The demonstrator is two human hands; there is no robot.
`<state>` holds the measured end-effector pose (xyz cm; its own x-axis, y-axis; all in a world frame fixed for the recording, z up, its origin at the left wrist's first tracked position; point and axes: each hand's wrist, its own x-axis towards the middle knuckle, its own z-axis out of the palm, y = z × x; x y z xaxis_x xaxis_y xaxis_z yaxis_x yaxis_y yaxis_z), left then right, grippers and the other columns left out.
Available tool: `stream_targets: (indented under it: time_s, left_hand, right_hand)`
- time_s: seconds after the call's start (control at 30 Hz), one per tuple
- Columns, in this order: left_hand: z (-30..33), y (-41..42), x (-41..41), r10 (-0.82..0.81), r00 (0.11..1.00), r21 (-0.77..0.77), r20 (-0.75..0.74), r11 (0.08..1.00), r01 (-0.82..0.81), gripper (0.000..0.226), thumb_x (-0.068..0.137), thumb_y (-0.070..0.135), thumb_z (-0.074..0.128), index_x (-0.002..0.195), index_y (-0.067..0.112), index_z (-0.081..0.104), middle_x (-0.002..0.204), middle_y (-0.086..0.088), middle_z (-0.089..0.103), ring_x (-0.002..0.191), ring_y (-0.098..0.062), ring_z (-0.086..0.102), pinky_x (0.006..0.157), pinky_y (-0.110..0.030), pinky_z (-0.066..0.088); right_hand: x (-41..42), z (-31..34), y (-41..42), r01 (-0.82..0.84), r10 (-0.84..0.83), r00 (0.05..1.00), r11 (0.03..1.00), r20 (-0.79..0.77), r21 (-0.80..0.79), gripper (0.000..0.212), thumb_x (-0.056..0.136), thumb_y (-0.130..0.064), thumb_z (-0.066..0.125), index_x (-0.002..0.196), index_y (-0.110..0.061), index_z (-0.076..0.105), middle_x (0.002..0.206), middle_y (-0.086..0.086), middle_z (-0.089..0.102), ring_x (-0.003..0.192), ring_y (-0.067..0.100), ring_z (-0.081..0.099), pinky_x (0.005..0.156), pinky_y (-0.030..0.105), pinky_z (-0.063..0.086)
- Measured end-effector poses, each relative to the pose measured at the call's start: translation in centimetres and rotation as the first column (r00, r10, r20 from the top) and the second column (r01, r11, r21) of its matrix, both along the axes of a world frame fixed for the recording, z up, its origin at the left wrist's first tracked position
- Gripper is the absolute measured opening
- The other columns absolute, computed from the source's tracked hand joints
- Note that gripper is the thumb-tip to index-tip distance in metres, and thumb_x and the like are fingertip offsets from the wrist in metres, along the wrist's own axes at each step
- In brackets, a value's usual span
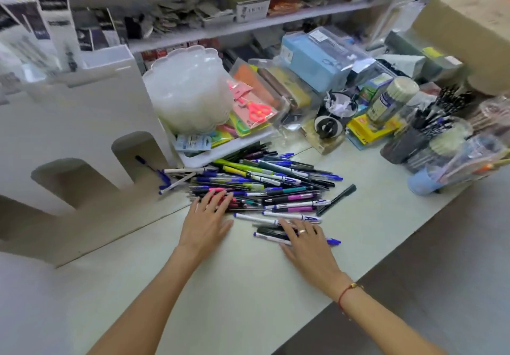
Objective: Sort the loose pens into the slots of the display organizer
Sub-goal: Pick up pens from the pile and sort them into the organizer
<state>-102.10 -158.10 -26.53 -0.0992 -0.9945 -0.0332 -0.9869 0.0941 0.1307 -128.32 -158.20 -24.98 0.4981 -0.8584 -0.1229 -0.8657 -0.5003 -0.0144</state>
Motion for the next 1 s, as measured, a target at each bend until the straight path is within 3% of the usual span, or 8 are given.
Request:
stream_targets:
  time_s: [0.13,0.27,0.5,0.6,0.73,0.8,0.87,1.0]
  left_hand:
    - [1.7,-1.8,0.4,-0.057,0.997,-0.033,0.055,0.998,0.059,0.056,0.069,0.034,0.082,0.119,0.016,0.063,0.109,-0.003,0.067,0.096,-0.027,0.061,0.078,-0.036,0.052]
    - [3.8,-3.5,-0.3,-0.019,0.991,0.133,0.134,0.991,0.001,0.042,0.090,0.030,0.059,0.125,0.014,0.045,0.122,-0.003,0.052,0.110,-0.024,0.049,0.079,-0.031,0.045]
    - [4.5,-2.4,-0.3,-0.076,0.942,0.241,0.326,0.970,-0.005,0.033,0.099,0.026,0.044,0.127,0.008,0.045,0.130,-0.009,0.051,0.121,-0.025,0.045,0.091,-0.033,0.039]
    - [4.4,0.0,0.3,0.002,0.968,0.288,0.249,0.954,-0.076,0.036,0.101,0.034,0.037,0.127,0.009,0.044,0.129,-0.008,0.052,0.119,-0.026,0.048,0.091,-0.035,0.038]
    - [4.8,3.6,1.7,0.368,0.924,0.356,-0.107,0.882,-0.310,0.027,0.104,0.032,0.033,0.119,0.009,0.035,0.107,-0.007,0.063,0.095,-0.030,0.061,0.074,-0.038,0.044]
    - [5.6,5.2,1.7,0.569,0.679,0.474,-0.464,0.807,-0.352,0.021,0.104,0.030,0.031,0.107,0.010,0.036,0.093,-0.002,0.061,0.077,-0.021,0.061,0.075,-0.037,0.049]
    - [7.0,6.4,1.0,0.660,0.227,0.601,-0.717,0.749,-0.279,0.013,0.105,0.023,0.032,0.101,0.012,0.038,0.082,0.000,0.053,0.059,-0.009,0.051,0.070,-0.033,0.053]
    - [10.3,9.1,0.0,0.587,-0.461,0.687,-0.666,0.723,-0.072,0.013,0.103,0.018,0.040,0.104,0.012,0.051,0.071,0.003,0.048,0.050,-0.005,0.043,0.056,-0.022,0.052]
  right_hand:
    - [2.0,0.7,-1.4,-0.054,0.057,0.996,0.998,-0.074,0.041,0.050,0.056,-0.013,0.074,0.104,-0.014,0.061,0.090,0.004,0.058,0.076,0.025,0.062,0.054,0.032,0.044]
    - [2.8,1.5,-1.9,-0.096,0.100,0.994,0.992,-0.048,0.088,0.035,0.092,-0.001,0.042,0.125,-0.013,0.039,0.114,0.007,0.050,0.097,0.028,0.059,0.059,0.034,0.031]
    - [1.8,3.1,-2.7,-0.025,0.029,1.000,0.937,-0.006,0.348,0.033,0.102,-0.025,0.038,0.133,-0.014,0.034,0.120,0.011,0.056,0.103,0.033,0.056,0.069,0.034,0.032]
    - [1.1,3.4,-2.4,-0.049,0.011,0.996,0.898,0.088,0.438,0.046,0.102,-0.035,0.038,0.145,-0.025,0.027,0.108,0.011,0.061,0.092,0.029,0.055,0.071,0.035,0.038]
    - [1.8,4.7,-2.3,0.004,-0.316,0.862,0.785,0.396,0.619,0.017,0.100,-0.037,0.044,0.110,-0.025,0.051,0.077,-0.004,0.050,0.073,0.015,0.048,0.067,0.029,0.040]
    - [3.4,6.4,-1.8,-0.020,-0.523,0.706,0.659,0.477,0.752,0.018,0.100,-0.033,0.047,0.103,-0.017,0.056,0.070,-0.005,0.042,0.063,0.008,0.043,0.061,0.022,0.040]
    - [5.2,7.9,-1.2,-0.077,-0.653,0.595,0.533,0.468,0.842,0.028,0.100,-0.028,0.047,0.109,-0.003,0.057,0.066,-0.002,0.037,0.051,0.005,0.039,0.053,0.017,0.038]
    - [9.0,10.2,0.6,-0.205,-0.751,0.536,0.327,0.385,0.923,0.026,0.100,-0.030,0.048,0.107,-0.005,0.055,0.057,-0.005,0.035,0.043,0.006,0.031,0.042,0.016,0.031]
